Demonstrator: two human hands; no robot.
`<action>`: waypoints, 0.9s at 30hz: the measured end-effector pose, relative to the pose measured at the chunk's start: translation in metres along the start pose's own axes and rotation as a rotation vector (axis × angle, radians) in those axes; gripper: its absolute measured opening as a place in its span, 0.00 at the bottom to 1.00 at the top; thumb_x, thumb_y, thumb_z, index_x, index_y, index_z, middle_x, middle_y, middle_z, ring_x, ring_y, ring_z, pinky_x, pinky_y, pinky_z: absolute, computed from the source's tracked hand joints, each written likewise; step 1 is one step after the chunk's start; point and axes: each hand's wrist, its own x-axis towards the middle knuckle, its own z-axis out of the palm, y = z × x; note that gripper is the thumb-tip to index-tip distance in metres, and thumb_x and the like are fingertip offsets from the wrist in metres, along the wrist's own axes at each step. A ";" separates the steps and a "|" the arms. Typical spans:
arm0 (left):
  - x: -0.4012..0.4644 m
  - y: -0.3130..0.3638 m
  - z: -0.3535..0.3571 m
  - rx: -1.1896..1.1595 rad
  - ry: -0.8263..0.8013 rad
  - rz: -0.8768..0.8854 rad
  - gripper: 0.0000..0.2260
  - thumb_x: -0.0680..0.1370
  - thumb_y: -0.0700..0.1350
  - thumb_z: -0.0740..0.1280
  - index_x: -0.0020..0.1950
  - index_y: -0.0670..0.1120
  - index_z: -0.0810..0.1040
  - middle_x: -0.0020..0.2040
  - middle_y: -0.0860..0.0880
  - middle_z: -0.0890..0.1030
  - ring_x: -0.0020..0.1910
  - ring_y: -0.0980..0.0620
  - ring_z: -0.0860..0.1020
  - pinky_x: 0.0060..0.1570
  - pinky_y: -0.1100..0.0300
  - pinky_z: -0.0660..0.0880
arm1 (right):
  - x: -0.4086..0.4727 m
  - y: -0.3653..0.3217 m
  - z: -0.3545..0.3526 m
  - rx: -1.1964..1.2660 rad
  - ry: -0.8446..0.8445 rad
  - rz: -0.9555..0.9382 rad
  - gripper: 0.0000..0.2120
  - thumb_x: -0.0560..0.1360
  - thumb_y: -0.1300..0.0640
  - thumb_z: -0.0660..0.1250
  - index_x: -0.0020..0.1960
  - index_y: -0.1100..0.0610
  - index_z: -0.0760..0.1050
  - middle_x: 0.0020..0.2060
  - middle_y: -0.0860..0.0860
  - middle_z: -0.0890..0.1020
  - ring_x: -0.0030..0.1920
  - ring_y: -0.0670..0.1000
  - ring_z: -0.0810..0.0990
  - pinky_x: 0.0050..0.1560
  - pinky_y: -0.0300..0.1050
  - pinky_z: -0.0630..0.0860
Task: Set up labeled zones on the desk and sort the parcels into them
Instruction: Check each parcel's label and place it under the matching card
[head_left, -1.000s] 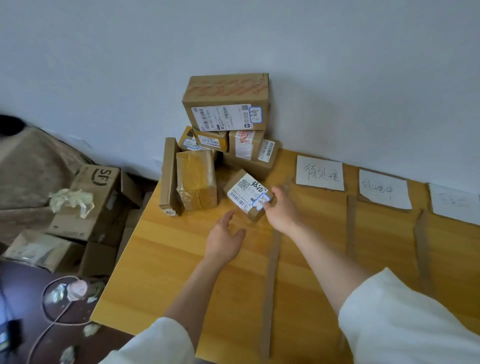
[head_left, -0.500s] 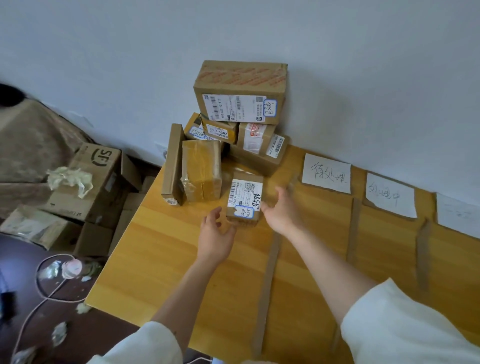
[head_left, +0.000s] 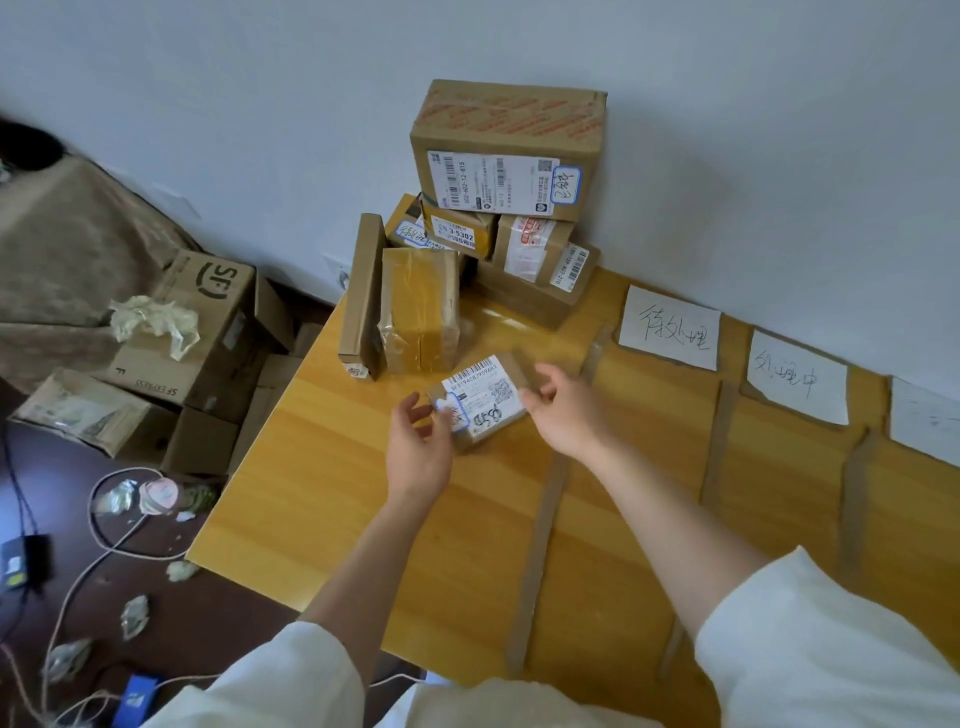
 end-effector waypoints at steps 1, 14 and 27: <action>0.000 -0.002 -0.004 -0.017 0.018 -0.008 0.21 0.80 0.51 0.63 0.71 0.48 0.67 0.61 0.53 0.77 0.53 0.52 0.77 0.53 0.55 0.74 | -0.005 0.004 0.004 -0.024 -0.031 0.014 0.25 0.80 0.44 0.59 0.75 0.51 0.63 0.66 0.52 0.76 0.64 0.54 0.75 0.63 0.48 0.72; -0.007 -0.029 -0.019 0.008 0.089 -0.146 0.14 0.81 0.51 0.59 0.60 0.45 0.76 0.56 0.45 0.80 0.57 0.44 0.77 0.58 0.49 0.73 | -0.030 -0.001 0.034 -0.079 -0.003 -0.095 0.45 0.66 0.41 0.76 0.76 0.51 0.60 0.72 0.52 0.65 0.73 0.53 0.63 0.72 0.50 0.63; -0.018 -0.030 -0.017 -0.009 -0.077 -0.211 0.15 0.81 0.52 0.59 0.62 0.47 0.75 0.54 0.49 0.82 0.54 0.48 0.80 0.53 0.51 0.76 | -0.044 0.010 0.049 0.046 -0.182 0.124 0.36 0.71 0.35 0.68 0.71 0.55 0.69 0.67 0.50 0.76 0.66 0.52 0.74 0.63 0.44 0.70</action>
